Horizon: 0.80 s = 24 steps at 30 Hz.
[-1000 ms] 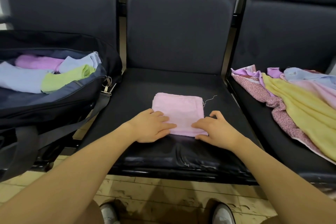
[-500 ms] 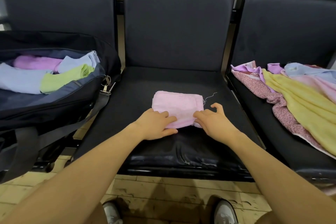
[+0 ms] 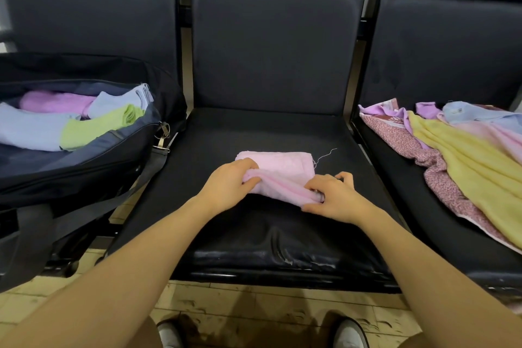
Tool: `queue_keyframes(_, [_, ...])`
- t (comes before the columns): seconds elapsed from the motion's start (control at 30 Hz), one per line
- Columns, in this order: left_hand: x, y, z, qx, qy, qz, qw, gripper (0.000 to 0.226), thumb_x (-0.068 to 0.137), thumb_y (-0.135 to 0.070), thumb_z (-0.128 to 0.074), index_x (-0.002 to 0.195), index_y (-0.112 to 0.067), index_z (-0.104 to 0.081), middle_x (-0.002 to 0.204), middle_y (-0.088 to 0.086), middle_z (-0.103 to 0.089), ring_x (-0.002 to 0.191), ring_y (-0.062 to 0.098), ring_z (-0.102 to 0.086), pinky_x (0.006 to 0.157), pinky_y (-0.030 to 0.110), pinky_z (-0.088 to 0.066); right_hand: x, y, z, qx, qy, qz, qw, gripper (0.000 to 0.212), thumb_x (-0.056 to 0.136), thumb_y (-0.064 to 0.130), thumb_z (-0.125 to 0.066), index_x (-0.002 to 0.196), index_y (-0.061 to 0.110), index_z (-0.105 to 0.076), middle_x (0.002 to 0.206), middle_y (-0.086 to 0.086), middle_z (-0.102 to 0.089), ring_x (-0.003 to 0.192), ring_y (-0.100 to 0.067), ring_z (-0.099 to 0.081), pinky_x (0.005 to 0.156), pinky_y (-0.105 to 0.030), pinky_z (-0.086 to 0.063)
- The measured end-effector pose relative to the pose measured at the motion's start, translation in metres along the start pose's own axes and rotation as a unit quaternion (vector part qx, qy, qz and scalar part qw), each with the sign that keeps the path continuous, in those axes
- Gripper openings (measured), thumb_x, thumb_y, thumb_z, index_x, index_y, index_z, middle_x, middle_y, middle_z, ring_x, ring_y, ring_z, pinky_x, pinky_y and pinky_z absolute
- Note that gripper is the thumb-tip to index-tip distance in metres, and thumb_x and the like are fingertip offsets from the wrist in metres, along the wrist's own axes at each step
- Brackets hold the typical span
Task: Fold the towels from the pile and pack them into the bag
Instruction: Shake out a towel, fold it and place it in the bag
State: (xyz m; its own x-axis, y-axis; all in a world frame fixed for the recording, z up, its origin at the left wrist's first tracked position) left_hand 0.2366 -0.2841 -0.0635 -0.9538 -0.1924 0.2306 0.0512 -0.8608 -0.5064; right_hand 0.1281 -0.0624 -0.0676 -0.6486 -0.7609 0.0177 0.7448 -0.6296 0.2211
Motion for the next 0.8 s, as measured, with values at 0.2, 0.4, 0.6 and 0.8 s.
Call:
queue_keyframes(0.2, [0.014,0.006,-0.001,-0.058,-0.059,0.049,0.995,0.028,0.094,-0.030,-0.056,0.120,-0.019,-0.054,0.107,0.000,-0.065,0.094,0.022,-0.061,0.090,0.036,-0.047,0.019,-0.008,0.005,0.289,-0.113,-0.113,0.944,0.004,0.083,0.017,-0.064,0.085,0.021,-0.064,0.082,0.000,-0.065,0.085,-0.020,-0.057,0.093,-0.036,-0.040])
queue_keyframes(0.4, [0.044,0.018,-0.013,-0.076,-0.098,0.150,0.981,0.038,0.093,-0.034,-0.056,0.126,-0.018,-0.047,0.114,0.002,-0.062,0.101,0.024,-0.060,0.088,0.039,-0.049,0.054,-0.009,0.001,0.267,-0.134,-0.166,0.940,0.017,0.089,0.020,-0.061,0.106,0.015,-0.060,0.088,-0.003,-0.063,0.082,-0.020,-0.059,0.076,-0.032,-0.047])
queue_keyframes(0.6, [0.072,0.026,-0.023,-0.039,-0.158,0.193,0.967,0.035,0.095,-0.031,-0.054,0.123,-0.012,-0.047,0.105,0.007,-0.064,0.096,0.026,-0.060,0.090,0.036,-0.042,0.083,-0.008,-0.004,0.201,-0.157,-0.213,0.943,0.017,0.094,0.024,-0.053,0.106,0.015,-0.059,0.085,0.003,-0.058,0.085,-0.018,-0.051,0.097,-0.040,-0.039])
queue_keyframes(0.8, [0.066,0.038,-0.034,0.140,-0.195,0.197,0.951,0.035,0.098,-0.042,-0.040,0.101,-0.010,-0.056,0.098,0.007,-0.063,0.092,0.026,-0.054,0.083,0.036,-0.035,0.101,0.000,-0.019,0.092,-0.182,-0.296,0.933,0.036,0.093,0.038,-0.054,0.125,0.020,-0.052,0.128,-0.006,-0.047,0.119,-0.028,-0.043,0.101,-0.041,-0.027])
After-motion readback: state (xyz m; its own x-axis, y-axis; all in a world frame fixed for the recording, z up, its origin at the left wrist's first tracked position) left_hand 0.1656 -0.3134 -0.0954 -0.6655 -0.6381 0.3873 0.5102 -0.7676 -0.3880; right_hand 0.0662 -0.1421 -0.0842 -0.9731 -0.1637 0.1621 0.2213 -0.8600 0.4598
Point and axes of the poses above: each hand's wrist, its own x-axis towards the middle knuckle, its own z-axis out of the back of the hand, y = z × x, the point moved 1 cm from there along x, towards the middle knuckle
